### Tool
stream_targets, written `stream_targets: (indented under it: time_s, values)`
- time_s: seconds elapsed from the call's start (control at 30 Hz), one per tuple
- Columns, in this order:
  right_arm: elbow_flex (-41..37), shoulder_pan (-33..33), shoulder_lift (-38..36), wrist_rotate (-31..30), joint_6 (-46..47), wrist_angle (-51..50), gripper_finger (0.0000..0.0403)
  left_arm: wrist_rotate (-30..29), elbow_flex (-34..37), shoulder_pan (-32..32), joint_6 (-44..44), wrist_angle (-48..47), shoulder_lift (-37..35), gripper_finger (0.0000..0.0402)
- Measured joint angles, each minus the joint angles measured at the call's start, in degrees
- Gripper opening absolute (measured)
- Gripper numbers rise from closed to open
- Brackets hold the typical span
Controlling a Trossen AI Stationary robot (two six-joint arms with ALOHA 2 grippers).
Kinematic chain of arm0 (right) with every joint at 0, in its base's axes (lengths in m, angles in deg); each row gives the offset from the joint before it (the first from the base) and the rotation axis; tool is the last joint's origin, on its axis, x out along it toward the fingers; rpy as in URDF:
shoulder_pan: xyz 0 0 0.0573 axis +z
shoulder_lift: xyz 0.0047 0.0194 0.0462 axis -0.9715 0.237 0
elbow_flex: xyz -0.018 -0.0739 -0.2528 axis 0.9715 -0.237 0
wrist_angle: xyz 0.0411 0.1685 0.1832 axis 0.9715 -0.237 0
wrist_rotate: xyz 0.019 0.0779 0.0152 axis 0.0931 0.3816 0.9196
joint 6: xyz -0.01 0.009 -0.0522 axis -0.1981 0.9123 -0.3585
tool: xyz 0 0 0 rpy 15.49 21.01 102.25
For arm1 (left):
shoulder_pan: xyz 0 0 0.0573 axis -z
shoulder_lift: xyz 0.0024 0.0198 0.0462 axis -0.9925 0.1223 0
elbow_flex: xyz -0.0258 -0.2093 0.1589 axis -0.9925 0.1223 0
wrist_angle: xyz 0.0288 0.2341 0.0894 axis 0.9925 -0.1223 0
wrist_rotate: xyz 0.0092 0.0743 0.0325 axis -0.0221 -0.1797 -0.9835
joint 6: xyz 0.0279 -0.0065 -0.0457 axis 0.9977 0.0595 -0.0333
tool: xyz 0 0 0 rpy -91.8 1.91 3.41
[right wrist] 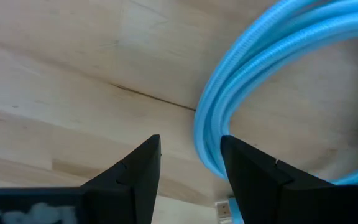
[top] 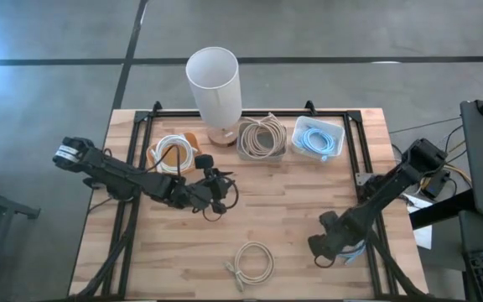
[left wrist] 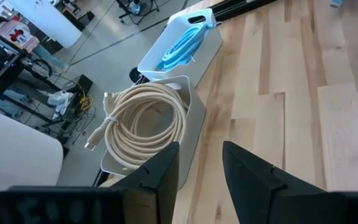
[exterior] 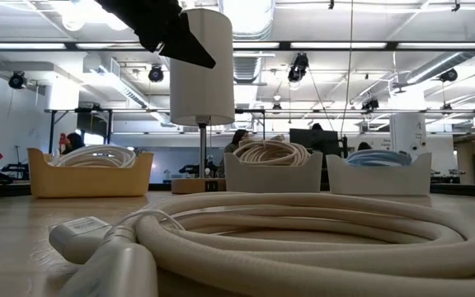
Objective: Sort HDMI cables
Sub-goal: Put the blue HDMI cable into the white bin
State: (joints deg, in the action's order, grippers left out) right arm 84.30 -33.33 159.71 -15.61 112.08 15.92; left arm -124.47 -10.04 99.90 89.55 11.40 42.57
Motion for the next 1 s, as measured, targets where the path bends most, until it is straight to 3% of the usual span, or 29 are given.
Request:
stream_targets:
  time_s: [0.23,0.5,1.0]
  values:
    - [-0.3,-0.1,2.9,-0.8,-2.2,-0.1,0.0171,0.0,0.0,0.0,-0.4,0.0,0.0,0.0138]
    - [1.5,-0.1,0.3,-0.9,-3.9,-3.0,0.0171,0.0,0.0,-0.3,-0.6,1.0,0.0,0.0138]
    - [0.7,-1.3,6.2,-0.4,-6.1,-2.2,0.0157,0.0,0.0,-0.4,-0.7,1.1,0.0,0.0138]
